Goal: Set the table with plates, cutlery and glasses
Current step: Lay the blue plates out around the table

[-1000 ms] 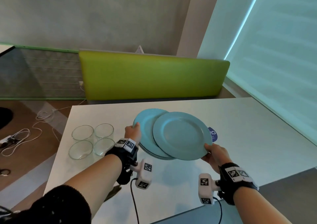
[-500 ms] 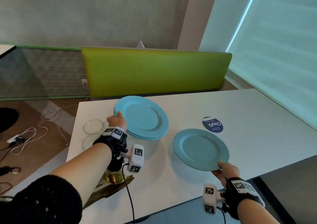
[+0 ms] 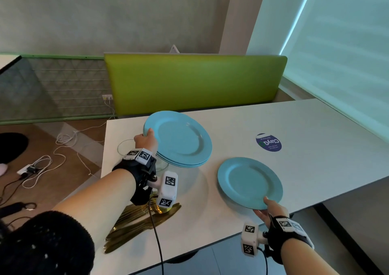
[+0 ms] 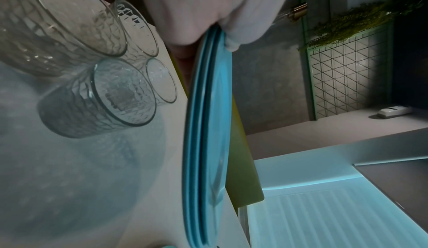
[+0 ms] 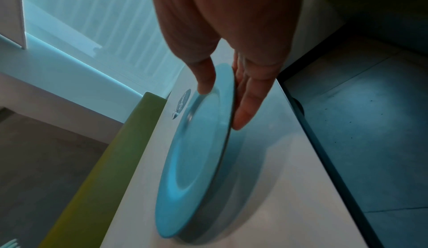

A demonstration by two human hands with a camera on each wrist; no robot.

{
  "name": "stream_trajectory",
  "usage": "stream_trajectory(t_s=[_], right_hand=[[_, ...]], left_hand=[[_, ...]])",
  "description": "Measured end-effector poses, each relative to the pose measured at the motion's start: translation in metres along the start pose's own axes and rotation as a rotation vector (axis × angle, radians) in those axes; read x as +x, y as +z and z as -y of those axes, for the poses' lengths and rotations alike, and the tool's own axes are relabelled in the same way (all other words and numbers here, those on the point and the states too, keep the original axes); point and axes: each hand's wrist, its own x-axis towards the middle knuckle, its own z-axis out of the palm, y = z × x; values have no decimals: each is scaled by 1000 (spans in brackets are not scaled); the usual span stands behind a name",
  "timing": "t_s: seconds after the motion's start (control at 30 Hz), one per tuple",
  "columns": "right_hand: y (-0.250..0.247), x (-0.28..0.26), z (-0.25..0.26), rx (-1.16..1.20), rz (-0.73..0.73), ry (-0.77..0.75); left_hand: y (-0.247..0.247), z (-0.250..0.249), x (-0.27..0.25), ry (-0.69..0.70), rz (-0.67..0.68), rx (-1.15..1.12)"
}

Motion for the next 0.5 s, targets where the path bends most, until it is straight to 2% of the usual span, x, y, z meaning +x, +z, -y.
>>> stream_trajectory(t_s=[0.17,0.5], right_hand=[[-2,-3,-11,-111,-27,25],[3,-3,-20,-174,-14,64]], left_hand=[[-3,2,-1,-15,28,-28],[1,5,1,-23,50,-2]])
